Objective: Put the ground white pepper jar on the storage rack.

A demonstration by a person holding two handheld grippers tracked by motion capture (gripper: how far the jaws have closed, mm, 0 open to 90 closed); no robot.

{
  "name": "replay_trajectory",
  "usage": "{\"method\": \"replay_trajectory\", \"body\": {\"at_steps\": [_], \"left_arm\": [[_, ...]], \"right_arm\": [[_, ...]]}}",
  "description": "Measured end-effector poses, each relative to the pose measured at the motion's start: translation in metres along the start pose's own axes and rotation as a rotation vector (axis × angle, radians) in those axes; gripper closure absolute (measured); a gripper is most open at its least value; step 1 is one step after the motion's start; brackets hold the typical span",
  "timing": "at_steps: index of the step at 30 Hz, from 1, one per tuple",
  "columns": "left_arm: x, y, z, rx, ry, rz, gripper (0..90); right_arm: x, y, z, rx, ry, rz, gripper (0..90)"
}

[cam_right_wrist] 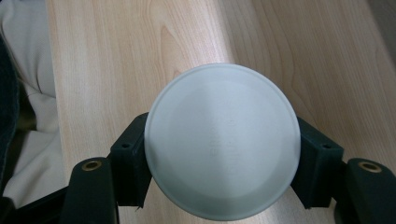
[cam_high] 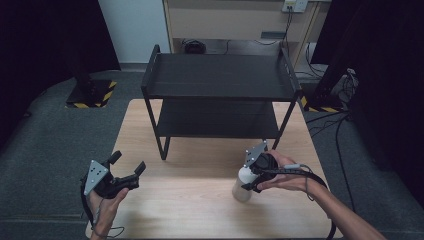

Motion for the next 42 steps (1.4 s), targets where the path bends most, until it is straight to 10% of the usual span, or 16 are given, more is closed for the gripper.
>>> {"method": "replay_trajectory", "body": {"at_steps": [7, 27, 42], "left_arm": [[0.000, 0.000, 0.000, -0.002, 0.002, 0.000, 0.1], [-0.001, -0.001, 0.000, -0.008, 0.005, -0.009, 0.0], [0.000, 0.001, 0.002, -0.002, -0.013, 0.012, 0.0]], "right_arm": [[0.011, -0.026, 0.000, 0.002, 0.030, -0.008, 33.7], [0.096, -0.199, 0.012, -0.078, 0.080, -0.046, 33.7], [0.126, -0.260, -0.004, -0.161, 0.212, -0.059, 33.7]]}}
Point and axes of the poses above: each handheld gripper's, and its own axes: y roughly forward along the jaws, x roughly out of its top, z roughly to its left, the point moved 2 cm from there along y, roughly forward along the jaws, and after that the axes turned 2 degrees about -x, right-handed, at the moved point
